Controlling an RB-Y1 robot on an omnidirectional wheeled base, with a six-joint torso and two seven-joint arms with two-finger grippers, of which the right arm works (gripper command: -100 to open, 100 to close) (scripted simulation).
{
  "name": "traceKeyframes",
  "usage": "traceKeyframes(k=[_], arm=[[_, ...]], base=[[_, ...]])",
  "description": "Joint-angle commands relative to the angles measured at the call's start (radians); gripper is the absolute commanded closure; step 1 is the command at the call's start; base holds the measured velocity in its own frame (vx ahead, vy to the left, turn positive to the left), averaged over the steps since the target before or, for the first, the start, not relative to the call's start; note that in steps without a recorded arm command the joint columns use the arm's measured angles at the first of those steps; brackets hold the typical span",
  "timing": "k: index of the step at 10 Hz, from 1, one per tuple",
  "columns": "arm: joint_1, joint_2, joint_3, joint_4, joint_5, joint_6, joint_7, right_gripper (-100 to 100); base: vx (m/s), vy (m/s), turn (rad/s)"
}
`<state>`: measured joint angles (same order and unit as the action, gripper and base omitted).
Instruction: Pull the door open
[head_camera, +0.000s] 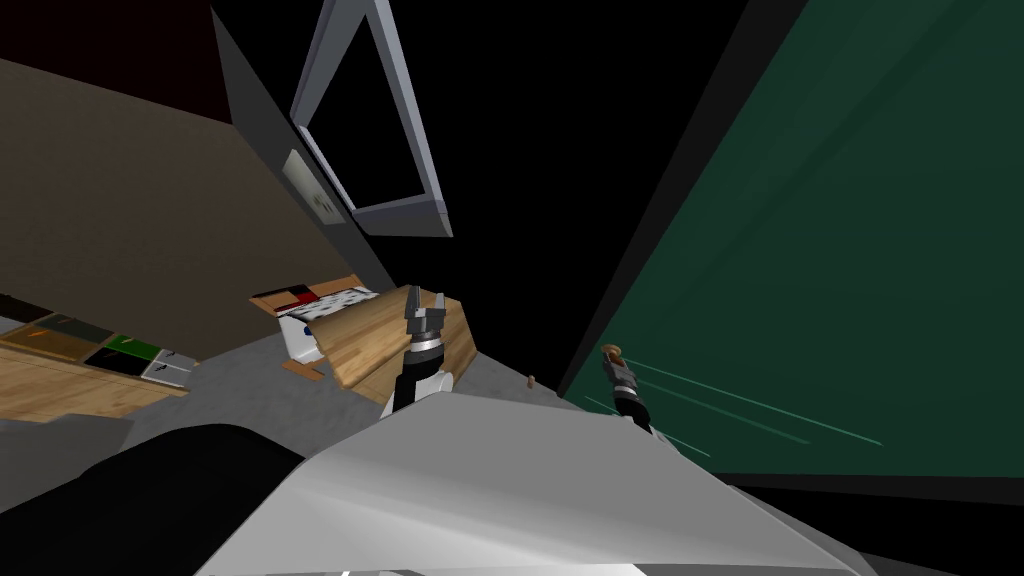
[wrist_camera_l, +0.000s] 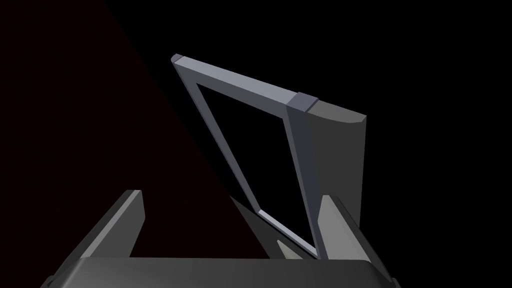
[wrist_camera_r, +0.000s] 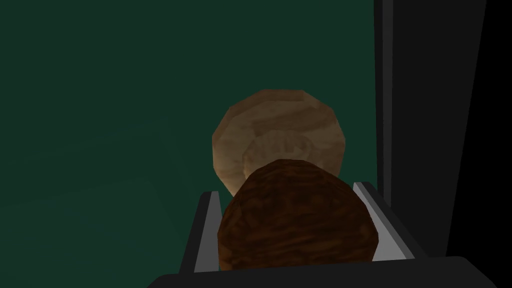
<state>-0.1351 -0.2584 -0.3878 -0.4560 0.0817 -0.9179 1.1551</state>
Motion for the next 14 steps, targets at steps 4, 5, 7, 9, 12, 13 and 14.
traceKeyframes(k=[4,5,7,9,12,13,14], arm=[[-0.001,0.0,0.015,0.002,-0.015,0.0,-0.119,100],[-0.001,-0.001,0.02,0.002,-0.02,0.0,-0.147,100],[-0.002,-0.002,0.025,0.002,-0.024,0.0,-0.19,100],[-0.002,-0.002,0.03,0.002,-0.029,0.0,-0.225,100],[-0.002,-0.004,0.042,0.002,-0.04,0.0,-0.304,100],[-0.003,-0.005,0.048,0.001,-0.046,0.0,-0.338,100],[-0.003,-0.005,0.048,0.001,-0.046,0.0,-0.343,100]], base=[[-0.021,-0.004,0.007],[-0.026,-0.009,0.012],[-0.016,-0.003,0.005],[-0.023,-0.005,0.008],[-0.023,-0.005,0.009],[-0.021,-0.007,0.009],[-0.015,-0.004,0.005]])
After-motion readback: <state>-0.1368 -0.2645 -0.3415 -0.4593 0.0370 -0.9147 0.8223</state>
